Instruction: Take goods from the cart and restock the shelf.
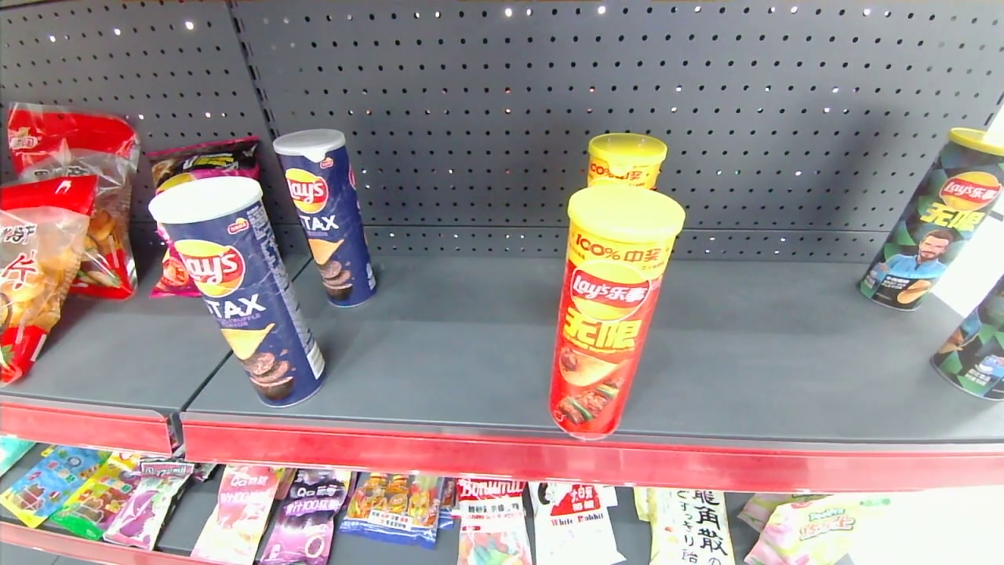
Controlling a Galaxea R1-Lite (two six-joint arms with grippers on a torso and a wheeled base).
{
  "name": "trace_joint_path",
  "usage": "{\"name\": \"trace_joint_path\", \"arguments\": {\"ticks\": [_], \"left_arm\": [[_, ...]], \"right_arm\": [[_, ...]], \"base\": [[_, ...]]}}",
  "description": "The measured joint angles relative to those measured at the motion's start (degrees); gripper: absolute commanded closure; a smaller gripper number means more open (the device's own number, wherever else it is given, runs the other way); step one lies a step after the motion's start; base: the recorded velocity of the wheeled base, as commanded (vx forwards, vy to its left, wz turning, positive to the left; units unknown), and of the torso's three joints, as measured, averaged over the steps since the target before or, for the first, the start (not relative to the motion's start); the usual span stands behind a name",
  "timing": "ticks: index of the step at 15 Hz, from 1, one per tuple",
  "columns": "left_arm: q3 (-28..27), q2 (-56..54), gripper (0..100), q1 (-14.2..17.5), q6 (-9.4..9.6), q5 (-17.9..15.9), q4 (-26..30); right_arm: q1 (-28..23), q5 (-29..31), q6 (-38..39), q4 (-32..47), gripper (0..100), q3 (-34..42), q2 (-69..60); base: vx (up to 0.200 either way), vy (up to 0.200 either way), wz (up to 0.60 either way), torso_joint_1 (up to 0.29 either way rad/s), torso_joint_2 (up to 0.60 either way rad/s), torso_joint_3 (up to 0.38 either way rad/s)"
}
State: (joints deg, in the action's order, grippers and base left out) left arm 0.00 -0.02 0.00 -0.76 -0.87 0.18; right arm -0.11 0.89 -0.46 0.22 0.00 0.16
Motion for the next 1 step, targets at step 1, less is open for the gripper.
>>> {"name": "trace_joint_path", "arguments": {"ticks": [1], "left_arm": [[0.00, 0.02, 0, 0.00, 0.00, 0.05, 0.00]], "right_arm": [[0.00, 0.00, -0.02, 0.00, 0, 0.00, -0.05]], "base": [[0.000, 0.000, 0.00, 0.000, 0.00, 0.000]]}}
